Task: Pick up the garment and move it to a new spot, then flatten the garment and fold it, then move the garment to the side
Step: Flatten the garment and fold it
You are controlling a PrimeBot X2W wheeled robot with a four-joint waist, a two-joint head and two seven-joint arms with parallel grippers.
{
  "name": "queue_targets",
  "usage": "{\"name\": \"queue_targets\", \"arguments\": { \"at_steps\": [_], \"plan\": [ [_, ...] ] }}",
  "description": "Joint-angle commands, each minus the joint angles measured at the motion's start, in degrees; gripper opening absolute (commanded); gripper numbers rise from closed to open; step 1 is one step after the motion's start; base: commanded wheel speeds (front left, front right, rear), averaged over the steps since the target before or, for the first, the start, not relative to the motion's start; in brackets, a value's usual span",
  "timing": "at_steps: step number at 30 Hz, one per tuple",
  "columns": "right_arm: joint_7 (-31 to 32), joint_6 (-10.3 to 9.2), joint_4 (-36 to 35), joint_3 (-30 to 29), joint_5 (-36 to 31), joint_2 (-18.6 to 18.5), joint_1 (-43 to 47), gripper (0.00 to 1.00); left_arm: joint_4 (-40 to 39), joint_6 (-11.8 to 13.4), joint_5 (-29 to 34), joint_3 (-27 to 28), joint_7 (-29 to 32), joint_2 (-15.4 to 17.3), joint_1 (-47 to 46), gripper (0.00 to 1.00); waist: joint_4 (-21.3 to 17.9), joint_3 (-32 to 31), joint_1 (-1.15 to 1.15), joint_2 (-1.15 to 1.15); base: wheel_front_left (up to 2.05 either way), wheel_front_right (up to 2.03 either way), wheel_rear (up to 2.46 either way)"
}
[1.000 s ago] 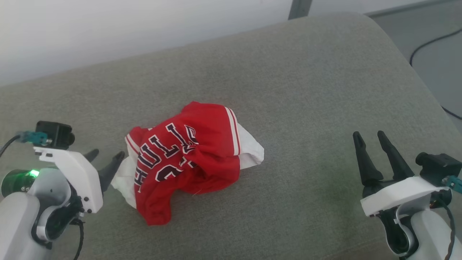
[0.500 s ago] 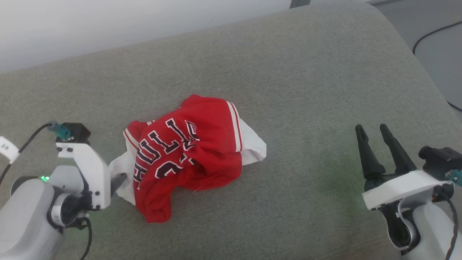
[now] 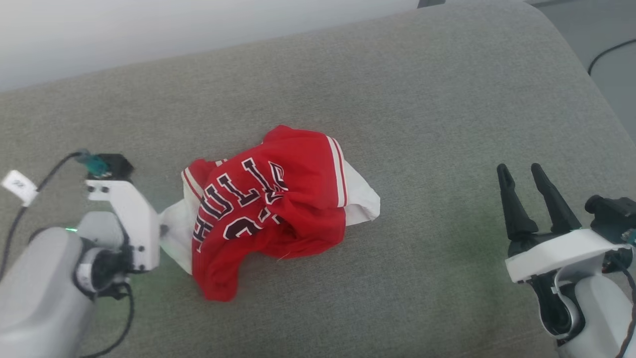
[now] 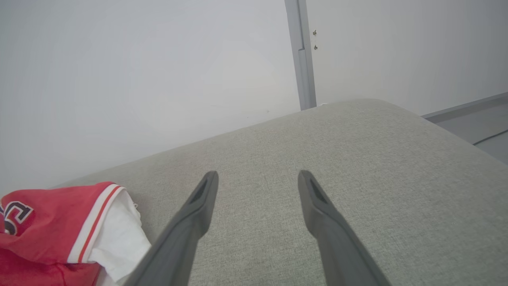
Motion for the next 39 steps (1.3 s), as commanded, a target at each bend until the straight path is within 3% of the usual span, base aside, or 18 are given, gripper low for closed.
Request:
{"name": "queue_targets", "arguments": {
  "at_steps": [1,9,18,24,29,31,33,39],
  "plan": [
    [-0.3,0.00,0.0,-0.4,-0.4,-0.2,0.7,1.00,0.0,0.1,-0.2,1.2,-0.9,2.0,0.2,0.00,0.9,-0.4,0.00,0.00,0.00,0.00,0.00],
    [-0.3,0.00,-0.3,-1.5,-0.7,-0.6,1.8,1.00,-5.5,1.9,-0.6,4.8,-1.7,7.3,2.3,0.00,3.9,-1.1,0.00,0.00,0.00,0.00,0.00],
    [-0.3,0.00,-0.7,-1.4,-0.8,-0.8,1.5,1.00,-9.5,6.7,-1.8,10.2,-2.5,13.6,9.7,0.00,5.7,-1.2,0.00,0.00,0.00,0.00,0.00],
    [-0.2,0.00,-0.7,-0.8,-0.4,-1.1,1.0,1.00,-6.2,7.9,-3.2,11.4,-4.7,11.7,13.6,0.00,6.0,-0.6,0.00,0.00,0.00,0.00,0.00],
    [-0.2,0.00,-0.5,-0.1,0.0,-1.4,0.6,1.00,-3.3,6.8,-4.8,11.2,-6.7,8.8,14.1,0.00,6.5,-0.4,0.00,0.00,0.00,0.00,0.00],
    [-0.2,0.00,-0.3,0.2,0.0,-1.6,0.7,1.00,-2.4,6.5,-4.8,11.3,-7.9,8.1,13.7,0.44,7.0,-0.6,0.00,0.00,0.00,0.00,0.00],
    [-0.2,0.00,-0.1,0.5,0.0,-1.8,0.8,1.00,-1.9,6.2,-5.1,11.7,-9.4,7.3,13.4,1.00,7.6,-0.9,0.00,0.00,0.00,0.00,0.00],
    [0.8,0.00,-0.1,2.0,0.6,-2.9,1.6,1.00,-4.0,3.9,-4.1,12.5,-16.7,5.6,13.7,1.00,10.0,-2.3,0.00,0.00,0.00,0.00,0.00]
  ]
}}
